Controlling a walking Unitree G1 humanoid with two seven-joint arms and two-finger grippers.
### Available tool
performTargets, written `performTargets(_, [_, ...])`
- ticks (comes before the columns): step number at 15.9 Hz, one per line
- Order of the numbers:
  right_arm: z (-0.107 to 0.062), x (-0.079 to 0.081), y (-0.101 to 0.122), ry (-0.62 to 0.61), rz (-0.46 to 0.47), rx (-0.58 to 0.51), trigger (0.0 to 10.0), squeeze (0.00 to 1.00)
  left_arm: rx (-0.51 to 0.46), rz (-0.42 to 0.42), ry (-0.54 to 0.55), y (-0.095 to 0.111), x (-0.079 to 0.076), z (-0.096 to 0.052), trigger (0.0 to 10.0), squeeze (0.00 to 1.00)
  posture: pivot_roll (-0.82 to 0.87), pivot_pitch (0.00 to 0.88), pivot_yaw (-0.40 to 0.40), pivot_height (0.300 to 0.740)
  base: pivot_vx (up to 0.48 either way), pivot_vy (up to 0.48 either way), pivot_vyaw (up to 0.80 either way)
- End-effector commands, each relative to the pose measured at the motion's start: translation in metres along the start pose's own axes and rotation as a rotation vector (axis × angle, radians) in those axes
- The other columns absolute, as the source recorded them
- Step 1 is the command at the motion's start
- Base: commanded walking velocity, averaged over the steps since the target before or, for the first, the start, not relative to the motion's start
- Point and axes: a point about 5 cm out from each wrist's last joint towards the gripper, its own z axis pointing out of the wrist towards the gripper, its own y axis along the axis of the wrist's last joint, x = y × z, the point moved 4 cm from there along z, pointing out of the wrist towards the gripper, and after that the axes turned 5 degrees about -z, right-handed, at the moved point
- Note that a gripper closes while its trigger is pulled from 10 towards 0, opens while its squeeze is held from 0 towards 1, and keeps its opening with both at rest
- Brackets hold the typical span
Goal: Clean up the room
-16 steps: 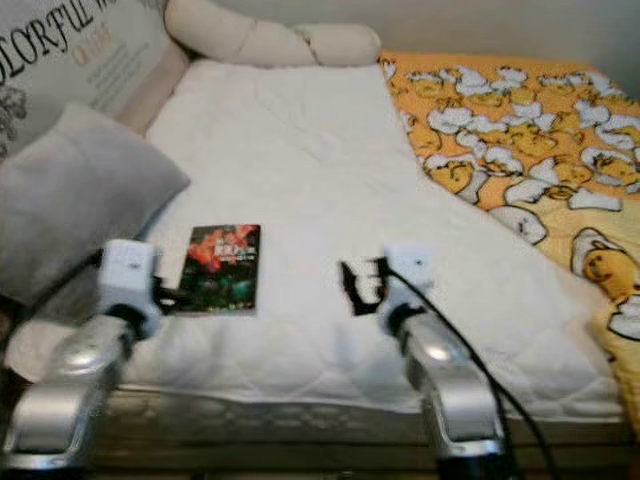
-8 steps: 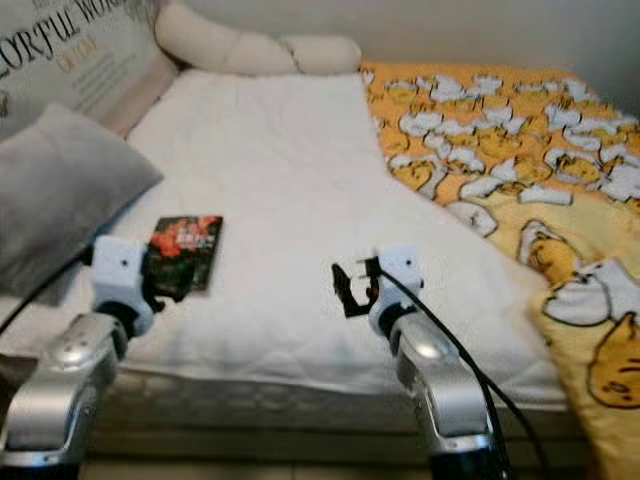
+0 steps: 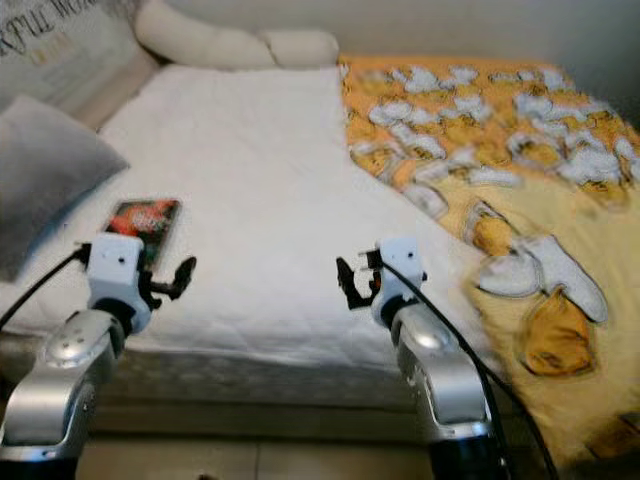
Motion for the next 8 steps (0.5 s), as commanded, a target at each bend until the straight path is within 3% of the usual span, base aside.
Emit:
performTargets(1, [0.0015, 0.0000, 0.0030, -0.005, -0.001, -0.008, 10.0, 0.95, -0.015, 0.016, -0.002, 0.0045, -0.0003, 0.0013, 10.0, 0.30, -0.10, 0.000, 0.025, 0.740, 0.000, -0.285, 0.00])
performTargets(4, [0.0027, 0.0032, 0.0016, 0.007, 0.009, -0.001, 10.0, 0.95, -0.018, 0.021, 0.000, 0.0033, -0.0032, 0.0025, 10.0, 0.29, -0.09, 0.000, 0.022, 0.740, 0.000, -0.270, 0.00])
performTargets(6, [0.0033, 0.0044, 0.0016, 0.011, 0.005, 0.003, 10.0, 0.94, -0.030, -0.018, 0.013, 0.0054, -0.0019, 0.0036, 10.0, 0.21, -0.10, 0.000, 0.027, 0.740, 0.000, 0.000, 0.00])
performTargets(7, [0.0043, 0.0052, 0.0038, 0.021, -0.008, -0.004, 10.0, 0.78, -0.035, -0.012, 0.011, 0.0061, -0.0024, 0.0045, 10.0, 0.22, -0.10, 0.000, 0.030, 0.740, 0.000, 0.000, 0.00])
performTargets(8, [0.0048, 0.0057, 0.0050, 0.028, -0.016, -0.008, 10.0, 0.56, -0.039, -0.020, 0.003, 0.0061, -0.0040, 0.0049, 10.0, 0.23, -0.09, 0.000, 0.023, 0.740, 0.000, 0.000, 0.00])
